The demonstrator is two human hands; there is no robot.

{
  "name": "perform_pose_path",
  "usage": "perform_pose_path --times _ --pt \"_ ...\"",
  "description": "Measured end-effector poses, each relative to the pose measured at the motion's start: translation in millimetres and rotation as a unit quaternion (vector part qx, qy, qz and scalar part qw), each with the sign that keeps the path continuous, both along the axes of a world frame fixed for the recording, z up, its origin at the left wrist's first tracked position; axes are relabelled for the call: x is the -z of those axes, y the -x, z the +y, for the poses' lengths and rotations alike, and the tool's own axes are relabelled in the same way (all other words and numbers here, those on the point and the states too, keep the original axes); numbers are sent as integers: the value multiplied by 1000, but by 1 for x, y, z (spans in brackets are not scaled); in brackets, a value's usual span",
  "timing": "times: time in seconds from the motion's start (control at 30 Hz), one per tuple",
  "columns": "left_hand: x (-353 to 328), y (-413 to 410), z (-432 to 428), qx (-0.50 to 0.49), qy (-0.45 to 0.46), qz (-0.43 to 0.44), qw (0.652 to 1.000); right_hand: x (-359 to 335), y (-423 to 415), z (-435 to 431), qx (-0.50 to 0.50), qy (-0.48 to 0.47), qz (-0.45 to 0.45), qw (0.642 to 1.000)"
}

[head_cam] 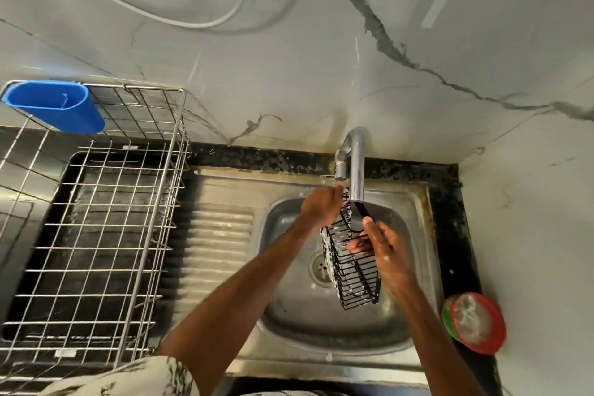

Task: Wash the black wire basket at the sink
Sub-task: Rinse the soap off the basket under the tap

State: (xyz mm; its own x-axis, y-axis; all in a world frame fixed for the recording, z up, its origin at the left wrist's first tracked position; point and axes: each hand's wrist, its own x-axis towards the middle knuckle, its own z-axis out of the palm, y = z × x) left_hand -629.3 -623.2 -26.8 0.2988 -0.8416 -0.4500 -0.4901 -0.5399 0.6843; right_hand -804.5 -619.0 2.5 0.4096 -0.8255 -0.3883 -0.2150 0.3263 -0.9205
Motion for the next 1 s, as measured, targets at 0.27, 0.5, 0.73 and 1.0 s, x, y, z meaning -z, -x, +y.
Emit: perform_pose_path --times 0.27,0.5,0.73,1.0 --pt "3 -3 41 -96 105 -8 990 5 10 -6 52 -13 -24 998" --pt "-5 60 77 -2 133 12 991 12 -11 -5 83 -17 -34 996" --pt "-1 88 81 82 253 -200 943 19 -18 -2 199 -76 -49 976" --pt "12 61 35 156 163 -192 955 19 -18 -1 175 -57 -38 982"
